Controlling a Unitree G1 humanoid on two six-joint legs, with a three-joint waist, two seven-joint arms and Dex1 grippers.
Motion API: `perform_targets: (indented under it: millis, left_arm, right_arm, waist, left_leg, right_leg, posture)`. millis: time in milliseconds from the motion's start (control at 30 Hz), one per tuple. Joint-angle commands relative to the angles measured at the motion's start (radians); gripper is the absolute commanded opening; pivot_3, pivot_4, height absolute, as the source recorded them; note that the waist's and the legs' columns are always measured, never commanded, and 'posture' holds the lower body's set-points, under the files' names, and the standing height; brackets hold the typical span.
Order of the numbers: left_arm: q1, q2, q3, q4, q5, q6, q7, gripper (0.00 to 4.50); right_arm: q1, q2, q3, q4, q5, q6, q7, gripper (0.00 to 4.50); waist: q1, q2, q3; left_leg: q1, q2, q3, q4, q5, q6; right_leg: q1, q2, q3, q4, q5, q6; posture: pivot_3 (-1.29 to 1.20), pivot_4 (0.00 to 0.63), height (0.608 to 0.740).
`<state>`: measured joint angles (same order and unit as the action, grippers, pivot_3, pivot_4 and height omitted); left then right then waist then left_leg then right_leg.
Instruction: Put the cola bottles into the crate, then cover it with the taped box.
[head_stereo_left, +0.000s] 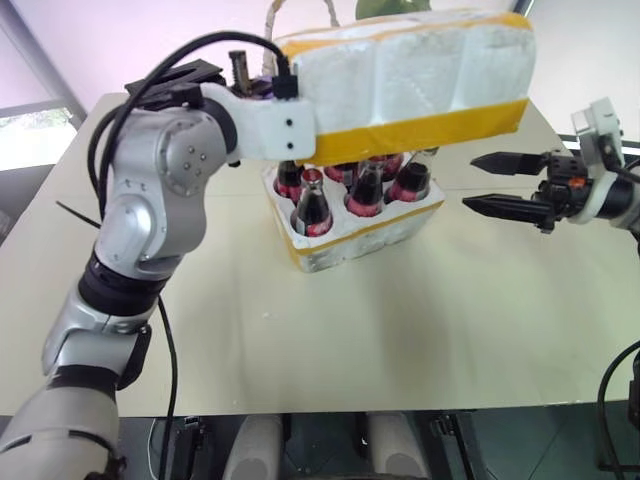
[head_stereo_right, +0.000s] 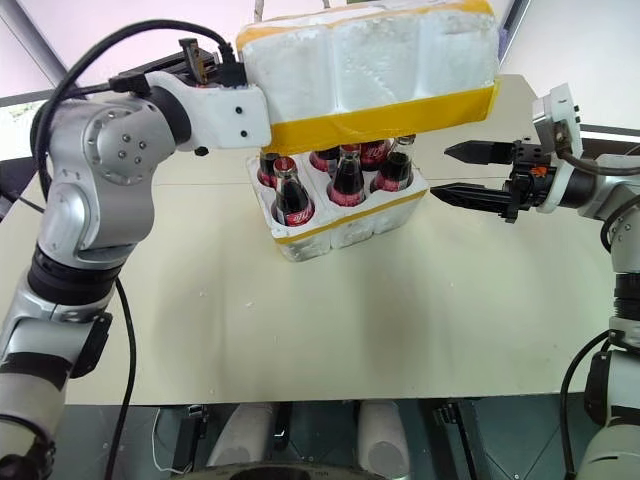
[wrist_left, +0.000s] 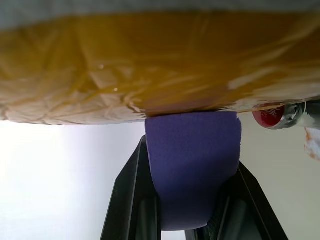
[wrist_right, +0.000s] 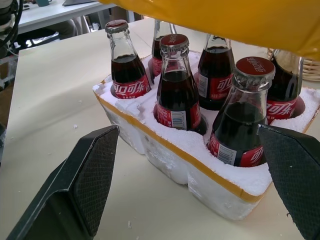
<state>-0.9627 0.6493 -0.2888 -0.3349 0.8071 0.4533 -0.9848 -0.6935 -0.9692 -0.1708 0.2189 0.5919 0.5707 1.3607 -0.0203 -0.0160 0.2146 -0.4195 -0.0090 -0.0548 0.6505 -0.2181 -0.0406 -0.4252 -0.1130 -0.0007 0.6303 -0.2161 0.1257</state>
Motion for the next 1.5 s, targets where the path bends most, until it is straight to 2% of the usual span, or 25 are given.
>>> perform_targets:
  millis: [33, 367, 700, 1067, 1267, 1333, 1500]
  left_arm:
    - [0.034, 0.032, 0.014, -0.034, 0.022, 0.005, -0.027, 0.51]
    - [0.023, 0.070, 0.017, -0.089, 0.027, -0.017, -0.081, 0.51]
    - [-0.007, 0.140, 0.025, -0.046, 0.079, -0.088, -0.069, 0.51]
    - [0.062, 0.078, 0.020, -0.110, 0.048, -0.049, -0.151, 0.51]
    - [0.081, 0.058, 0.035, -0.131, 0.027, -0.043, -0.169, 3.31]
    - [0.083, 0.057, 0.038, -0.140, 0.014, -0.043, -0.175, 4.40]
    - [0.095, 0.066, 0.061, -0.174, -0.038, -0.022, -0.214, 4.46]
  right_arm:
    - [-0.013, -0.007, -0.028, -0.014, 0.009, -0.005, 0.000, 4.50]
    - [-0.035, -0.004, -0.007, 0.035, -0.026, -0.039, 0.014, 4.50]
    - [-0.048, 0.010, 0.012, 0.092, -0.069, -0.080, 0.028, 4.50]
    - [-0.056, 0.038, 0.021, 0.105, -0.077, -0.080, 0.029, 4.50]
    - [-0.082, 0.034, 0.030, 0.138, -0.085, -0.083, 0.037, 4.50]
    - [-0.086, 0.034, 0.031, 0.148, -0.089, -0.085, 0.041, 4.50]
    - [-0.091, 0.034, 0.032, 0.174, -0.107, -0.096, 0.047, 4.50]
  waist:
    - [0.001, 0.000, 0.000]
    - [0.000, 0.000, 0.000]
    - [0.000, 0.000, 0.000]
    - [0.001, 0.000, 0.000]
    - [0.001, 0.000, 0.000]
    - [0.001, 0.000, 0.000]
    - [0.001, 0.000, 0.000]
  left_leg:
    - [0.000, 0.000, 0.000, 0.000, 0.000, 0.000]
    - [0.000, 0.000, 0.000, 0.000, 0.000, 0.000]
    - [0.001, 0.000, 0.000, 0.000, 0.000, 0.000]
    - [0.000, 0.000, 0.000, 0.000, 0.000, 0.000]
    - [0.000, 0.000, 0.000, 0.000, 0.000, 0.000]
    - [0.000, 0.000, 0.000, 0.000, 0.000, 0.000]
    - [0.000, 0.000, 0.000, 0.000, 0.000, 0.000]
  right_leg:
    - [0.000, 0.000, 0.000, 0.000, 0.000, 0.000]
    - [0.000, 0.000, 0.000, 0.000, 0.000, 0.000]
    - [0.000, 0.000, 0.000, 0.000, 0.000, 0.000]
    - [0.000, 0.000, 0.000, 0.000, 0.000, 0.000]
    - [0.000, 0.000, 0.000, 0.000, 0.000, 0.000]
    - [0.000, 0.000, 0.000, 0.000, 0.000, 0.000]
    - [0.000, 0.000, 0.000, 0.000, 0.000, 0.000]
  posture:
    - [0.00, 0.150, 0.740]
    - [0.00, 0.150, 0.740]
    - [0.00, 0.150, 0.740]
    - [0.00, 0.150, 0.740]
    - [0.00, 0.150, 0.740]
    - [0.00, 0.150, 0.740]
    - [0.00, 0.150, 0.740]
